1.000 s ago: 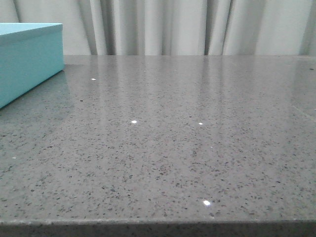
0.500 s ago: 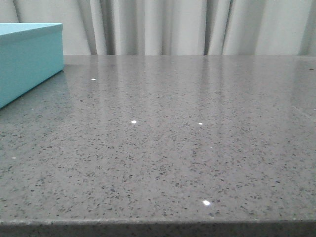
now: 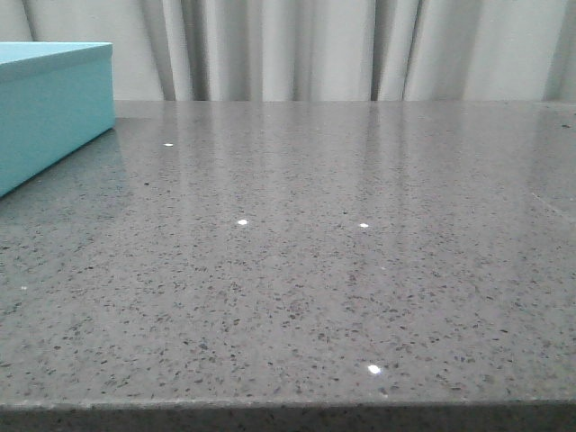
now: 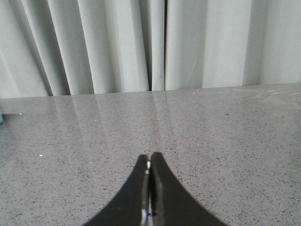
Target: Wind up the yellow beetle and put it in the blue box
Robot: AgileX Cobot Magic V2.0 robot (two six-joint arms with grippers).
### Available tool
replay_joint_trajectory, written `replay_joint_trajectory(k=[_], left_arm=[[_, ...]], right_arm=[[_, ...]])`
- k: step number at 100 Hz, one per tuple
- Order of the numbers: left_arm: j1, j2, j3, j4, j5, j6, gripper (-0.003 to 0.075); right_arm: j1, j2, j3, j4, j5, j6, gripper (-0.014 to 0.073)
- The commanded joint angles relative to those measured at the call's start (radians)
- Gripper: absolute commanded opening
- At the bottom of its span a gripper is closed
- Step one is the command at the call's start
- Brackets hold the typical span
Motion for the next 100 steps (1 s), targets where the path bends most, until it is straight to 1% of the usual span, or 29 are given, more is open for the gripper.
replay_joint_trajectory(k=[1, 11, 20, 32, 49, 53, 63, 74, 100], left_arm=[[-0.004, -0.031, 0.043, -0.009, -0.077, -0.008, -0.002], [-0.004, -0.031, 0.043, -0.009, -0.077, -0.008, -0.002], [-0.004, -0.031, 0.043, -0.009, -0.077, -0.008, -0.002], [-0.004, -0.031, 0.043, -0.009, -0.077, -0.008, -0.002], [-0.004, -0.031, 0.043, -0.009, -0.077, -0.008, -0.002], [-0.004, -0.031, 0.043, -0.009, -0.077, -0.008, -0.002], [-0.004, -0.031, 0.043, -0.009, -0.077, -0.008, -0.002], [-0.004, -0.031, 0.043, -0.009, -0.077, -0.008, -0.002], [-0.004, -0.031, 0.043, -0.009, -0.077, -0.008, -0.002]], right_arm=[[-0.05, 0.013, 0.021, 0.094, -0.176, -0.124, -0.0067], [-0.088, 0.013, 0.077, 0.092, -0.278, -0.126, -0.0067], [-0.102, 0.013, 0.139, 0.085, -0.347, -0.126, -0.0067], [-0.102, 0.013, 0.223, 0.062, -0.404, -0.126, -0.0067], [-0.102, -0.004, 0.323, 0.062, -0.493, -0.126, -0.0067], [-0.102, -0.017, 0.32, 0.06, -0.444, -0.125, -0.0067], [-0.105, -0.077, 0.321, 0.035, -0.397, -0.125, -0.0067], [-0.111, -0.072, 0.322, 0.026, -0.358, -0.125, -0.0067], [-0.112, -0.072, 0.321, 0.026, -0.356, -0.125, -0.0067]])
